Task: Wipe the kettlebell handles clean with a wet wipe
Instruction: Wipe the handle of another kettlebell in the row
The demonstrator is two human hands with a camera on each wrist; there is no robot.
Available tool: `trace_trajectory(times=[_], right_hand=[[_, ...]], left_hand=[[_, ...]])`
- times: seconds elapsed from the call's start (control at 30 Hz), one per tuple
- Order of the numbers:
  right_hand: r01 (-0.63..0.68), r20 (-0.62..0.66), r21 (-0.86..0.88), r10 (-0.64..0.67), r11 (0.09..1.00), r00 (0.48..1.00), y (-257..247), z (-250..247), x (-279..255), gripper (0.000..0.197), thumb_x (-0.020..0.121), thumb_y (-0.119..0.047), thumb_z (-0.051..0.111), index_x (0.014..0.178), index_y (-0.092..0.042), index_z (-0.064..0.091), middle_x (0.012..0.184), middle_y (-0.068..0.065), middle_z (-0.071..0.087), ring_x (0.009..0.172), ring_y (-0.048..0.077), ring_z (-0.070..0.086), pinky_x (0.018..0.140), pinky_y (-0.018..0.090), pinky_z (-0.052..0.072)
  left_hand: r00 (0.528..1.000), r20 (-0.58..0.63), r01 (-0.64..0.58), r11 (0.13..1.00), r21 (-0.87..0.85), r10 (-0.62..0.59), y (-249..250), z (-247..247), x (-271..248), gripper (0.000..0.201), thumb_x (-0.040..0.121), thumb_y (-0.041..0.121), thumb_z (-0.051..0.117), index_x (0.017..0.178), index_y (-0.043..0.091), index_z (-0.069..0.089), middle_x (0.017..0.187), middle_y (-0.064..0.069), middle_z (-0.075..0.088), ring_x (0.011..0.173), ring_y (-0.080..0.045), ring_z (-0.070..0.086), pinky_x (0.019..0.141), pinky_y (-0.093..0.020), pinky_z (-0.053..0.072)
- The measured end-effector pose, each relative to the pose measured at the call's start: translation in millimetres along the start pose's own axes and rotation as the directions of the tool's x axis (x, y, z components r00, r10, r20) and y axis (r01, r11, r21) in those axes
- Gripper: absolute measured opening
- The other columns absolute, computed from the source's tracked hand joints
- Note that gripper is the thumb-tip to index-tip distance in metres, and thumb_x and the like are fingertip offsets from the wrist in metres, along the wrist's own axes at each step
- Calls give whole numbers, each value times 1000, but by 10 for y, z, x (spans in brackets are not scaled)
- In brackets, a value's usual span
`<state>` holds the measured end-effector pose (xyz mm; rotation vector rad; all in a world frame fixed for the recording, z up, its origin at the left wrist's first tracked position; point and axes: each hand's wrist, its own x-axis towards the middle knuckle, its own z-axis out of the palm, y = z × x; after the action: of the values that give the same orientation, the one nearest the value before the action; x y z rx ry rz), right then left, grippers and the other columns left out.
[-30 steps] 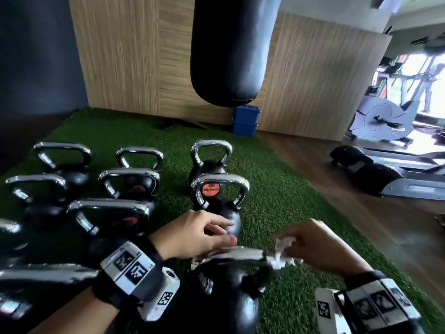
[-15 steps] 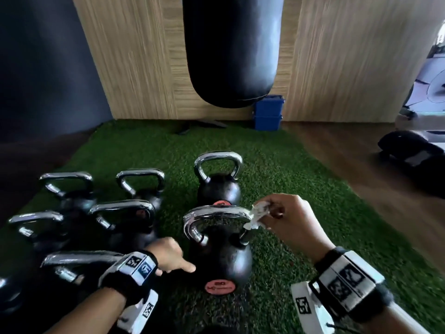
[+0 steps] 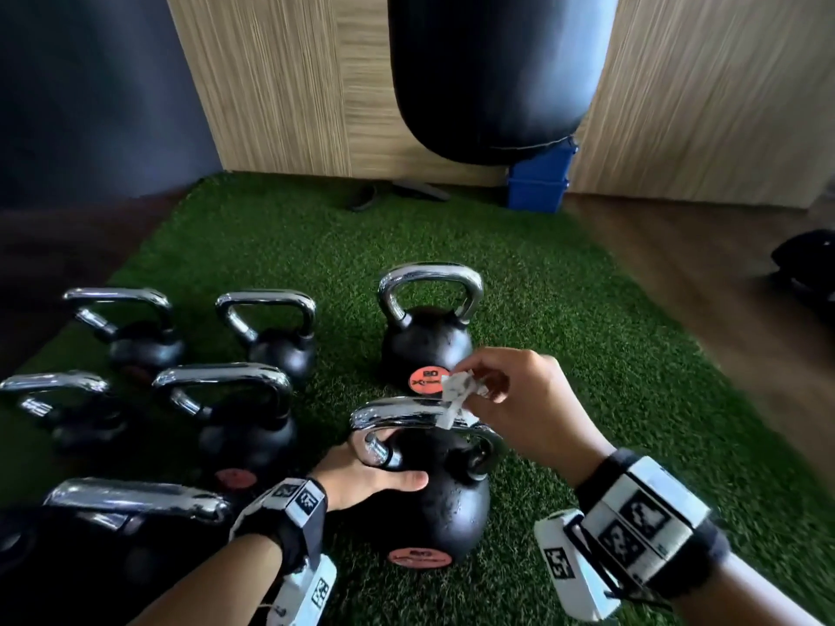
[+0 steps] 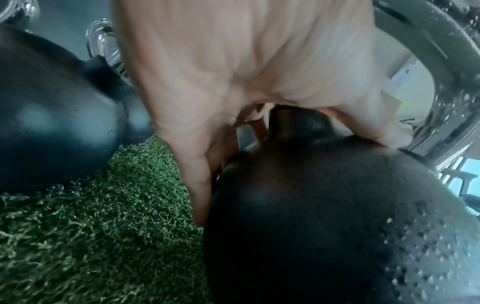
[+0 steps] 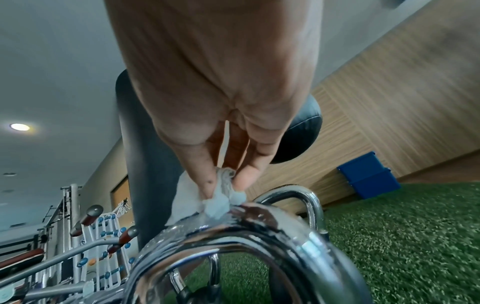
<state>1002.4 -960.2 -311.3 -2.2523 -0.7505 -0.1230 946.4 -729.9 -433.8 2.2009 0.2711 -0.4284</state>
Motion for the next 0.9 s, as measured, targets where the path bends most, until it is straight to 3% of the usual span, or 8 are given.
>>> trace_trajectory(times=[0.1,0.2,0.37,0.47,0.57,0.7,0.8,0.9], right_hand=[[36,38,-50,-34,998,999,-103,90,45,26,77,-17,84,100,-28,78,92,-15,73,76,-6,64,73,13,54],[97,117,-143,-80,985,990,-188,114,137,22,80,-15,81,99,-25,80,92,-8,72,76,2,65,71,23,56],[165,209,-220,-119,961,971,-346,165,144,18,80,-1,76,92,-14,78,83,-16,63,68,-17,51,65,-2,41],[147,211,-236,-97,961,973,-364,151,102,17,79,0,75,92,-11,75,87,-9,68,69,-9,55,67,1,46],[225,304,-267,-139,937,942,-372,105,59,23,81,-18,73,104,-17,77,94,-7,67,78,-4,56,72,1,43],[241,355,-223,-152,945,922,-307,85,75,31,88,-47,65,107,-25,77,103,-14,62,89,-4,59,81,15,52],[315,355,-209,-228,926,906,-197,105,150,16,89,-34,72,102,-26,78,101,-15,64,87,-3,60,79,12,49],[282,300,-153,-228,947,926,-51,54,162,16,84,-31,79,98,-25,79,93,-20,65,81,-7,59,76,10,48]], left_hand=[[999,-23,29,999,-46,-30,-68,16,29,100,37,91,76,129,55,59,120,24,71,115,-4,65,107,-28,48],[996,-41,72,996,-50,-74,-113,22,64,112,25,98,69,124,46,65,120,18,70,117,-9,64,106,-27,47],[993,-48,105,993,-56,-108,-169,35,117,111,24,99,70,115,36,70,117,13,71,113,-13,65,104,-32,50],[992,-50,115,992,-45,-117,-223,51,160,106,24,99,70,106,32,72,112,12,71,107,-12,65,101,-32,51],[992,-58,112,993,-35,-114,-258,64,194,113,21,100,69,110,31,71,115,10,70,110,-13,65,103,-32,51],[996,-39,80,997,1,-80,-249,29,203,109,26,100,68,115,38,71,115,15,71,111,-9,65,96,-23,50],[999,-41,32,999,-10,-33,-194,6,150,86,30,100,68,104,57,69,96,31,73,96,9,65,78,-9,45],[998,-63,15,999,-29,-17,-170,43,120,72,37,97,72,103,72,60,96,44,67,98,15,63,87,-12,48]])
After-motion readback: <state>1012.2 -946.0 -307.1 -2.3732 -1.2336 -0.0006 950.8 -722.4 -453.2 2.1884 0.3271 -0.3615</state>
